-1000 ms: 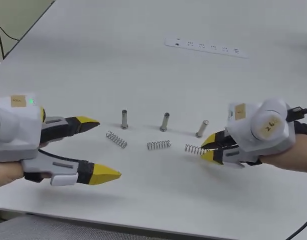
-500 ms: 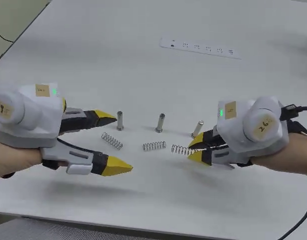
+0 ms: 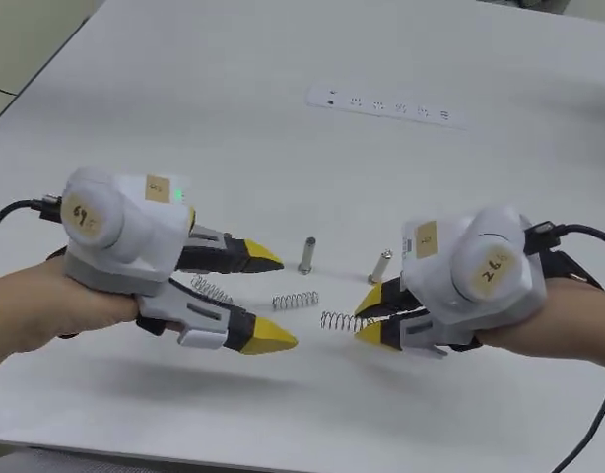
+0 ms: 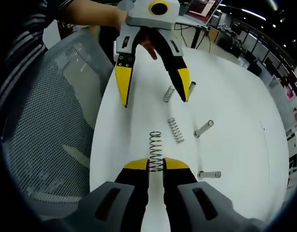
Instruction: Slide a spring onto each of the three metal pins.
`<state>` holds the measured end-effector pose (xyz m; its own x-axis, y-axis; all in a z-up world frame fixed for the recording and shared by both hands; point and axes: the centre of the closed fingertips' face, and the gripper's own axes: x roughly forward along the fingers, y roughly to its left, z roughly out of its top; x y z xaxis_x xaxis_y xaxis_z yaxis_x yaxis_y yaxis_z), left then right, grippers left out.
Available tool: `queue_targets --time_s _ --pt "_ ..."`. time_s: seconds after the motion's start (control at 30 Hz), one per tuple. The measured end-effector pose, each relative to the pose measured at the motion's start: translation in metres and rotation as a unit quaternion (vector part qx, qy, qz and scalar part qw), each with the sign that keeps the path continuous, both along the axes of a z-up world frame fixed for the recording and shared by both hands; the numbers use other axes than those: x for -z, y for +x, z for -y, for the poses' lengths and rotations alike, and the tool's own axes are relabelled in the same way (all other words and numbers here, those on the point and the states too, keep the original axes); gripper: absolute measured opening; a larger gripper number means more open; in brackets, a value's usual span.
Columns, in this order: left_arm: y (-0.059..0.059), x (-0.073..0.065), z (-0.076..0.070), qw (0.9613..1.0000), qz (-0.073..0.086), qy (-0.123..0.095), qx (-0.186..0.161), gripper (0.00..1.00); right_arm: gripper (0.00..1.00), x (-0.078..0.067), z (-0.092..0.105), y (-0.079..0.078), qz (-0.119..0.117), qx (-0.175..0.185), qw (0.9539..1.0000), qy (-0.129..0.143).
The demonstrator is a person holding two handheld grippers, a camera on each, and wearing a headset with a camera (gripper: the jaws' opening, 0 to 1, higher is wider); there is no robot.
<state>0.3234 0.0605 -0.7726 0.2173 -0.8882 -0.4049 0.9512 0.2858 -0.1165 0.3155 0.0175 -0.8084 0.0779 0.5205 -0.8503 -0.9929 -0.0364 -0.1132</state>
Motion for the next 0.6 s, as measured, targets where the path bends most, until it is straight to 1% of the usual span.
queue_targets --time_s 0.1,0.23,0.33,0.43,0.53,0.57,0.6 --pt "0.001 0.000 0.008 0.9999 -0.003 -0.010 0.005 0.40 0.07 -0.002 -0.002 0.001 0.003 -0.003 1.0000 0.000" --pt "-0.001 0.004 0.016 0.9999 0.002 -0.010 0.013 0.36 0.07 -0.009 -0.003 0.002 0.002 -0.003 1.0000 0.006" --pt "-0.002 0.004 0.021 0.9997 0.005 -0.020 0.015 0.32 0.07 -0.014 -0.005 0.001 -0.001 -0.001 0.9999 0.014" --pt "-0.001 0.005 0.024 0.9995 0.010 -0.027 0.016 0.26 0.07 -0.014 -0.006 0.001 -0.002 -0.002 0.9999 0.015" --pt "-0.002 0.004 0.029 0.9992 0.007 -0.037 0.016 0.23 0.07 -0.015 -0.007 0.001 -0.007 -0.002 0.9998 0.019" --pt "-0.003 0.004 0.030 0.9991 0.008 -0.039 0.017 0.23 0.07 -0.015 -0.007 0.001 -0.007 -0.001 0.9998 0.020" --pt "-0.003 0.003 0.032 0.9989 0.012 -0.041 0.018 0.21 0.07 -0.016 -0.007 0.001 -0.007 -0.003 0.9998 0.019"
